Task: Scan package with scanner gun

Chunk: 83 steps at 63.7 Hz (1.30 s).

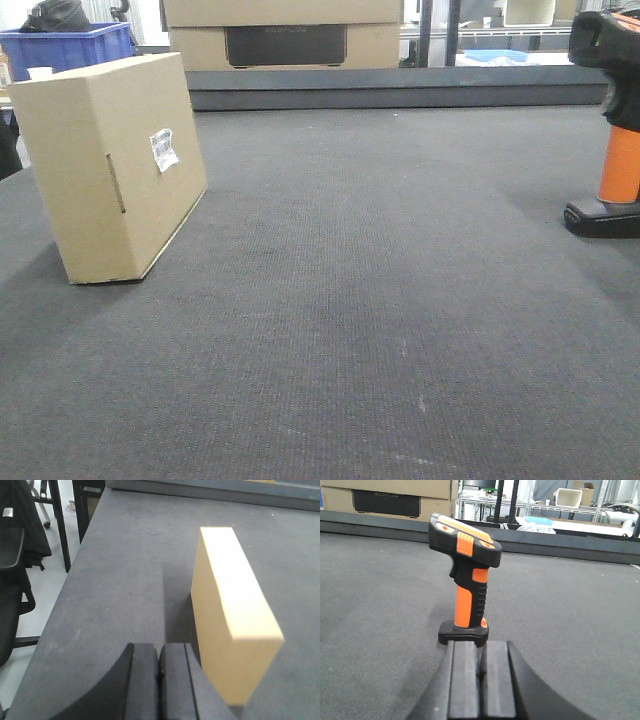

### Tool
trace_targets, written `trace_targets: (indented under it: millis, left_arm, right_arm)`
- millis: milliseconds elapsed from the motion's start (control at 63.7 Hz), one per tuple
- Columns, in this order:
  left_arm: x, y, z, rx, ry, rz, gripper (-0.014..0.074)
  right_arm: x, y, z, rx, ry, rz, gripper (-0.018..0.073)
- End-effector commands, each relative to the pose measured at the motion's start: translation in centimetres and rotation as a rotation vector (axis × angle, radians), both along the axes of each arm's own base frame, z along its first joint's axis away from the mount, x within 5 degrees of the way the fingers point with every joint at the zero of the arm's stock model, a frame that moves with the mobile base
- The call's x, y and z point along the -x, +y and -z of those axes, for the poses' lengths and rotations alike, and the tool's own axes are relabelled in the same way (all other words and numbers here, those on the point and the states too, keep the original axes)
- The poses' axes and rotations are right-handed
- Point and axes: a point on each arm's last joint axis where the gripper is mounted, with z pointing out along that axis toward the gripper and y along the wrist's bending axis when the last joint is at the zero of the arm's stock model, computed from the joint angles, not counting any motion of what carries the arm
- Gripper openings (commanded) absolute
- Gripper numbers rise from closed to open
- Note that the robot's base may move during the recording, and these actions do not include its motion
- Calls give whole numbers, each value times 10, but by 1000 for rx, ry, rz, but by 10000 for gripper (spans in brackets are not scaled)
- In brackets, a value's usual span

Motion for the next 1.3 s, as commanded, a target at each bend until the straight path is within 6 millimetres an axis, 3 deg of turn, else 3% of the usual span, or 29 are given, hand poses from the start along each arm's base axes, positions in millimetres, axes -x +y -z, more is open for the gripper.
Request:
trace_targets:
  millis: [0,204,377,565,722,989,1068,1287]
  left_arm:
    - [-12,-1,-7,11,-28,3,-111]
    - [-54,-10,-22,44,98,58,-111]
    - [-107,-40,-39,-13,230,118,-111]
    - [-150,-73,-37,-19,365,68,-111]
    - [-172,-101,-30,-53,414,120,-111]
    - [-181,-102,-27,-71,411,91,-98]
    - [-181,-101,-27,-90,404,86,2]
    - [-185,-103,-19,-43,435,57,494]
  right_arm:
    - [0,0,-1,-2,-14,6,-169]
    - [0,0,-1,-2,-14,6,-169]
    - [0,0,-1,-2,-14,6,-169]
    - [0,0,-1,-2,-14,6,-169]
    - [0,0,-1,-2,-14,6,-169]
    - [0,0,-1,-2,-14,6,-169]
    - [0,0,-1,-2,-14,6,-169]
    - [0,0,-1,-2,-14,6,-169]
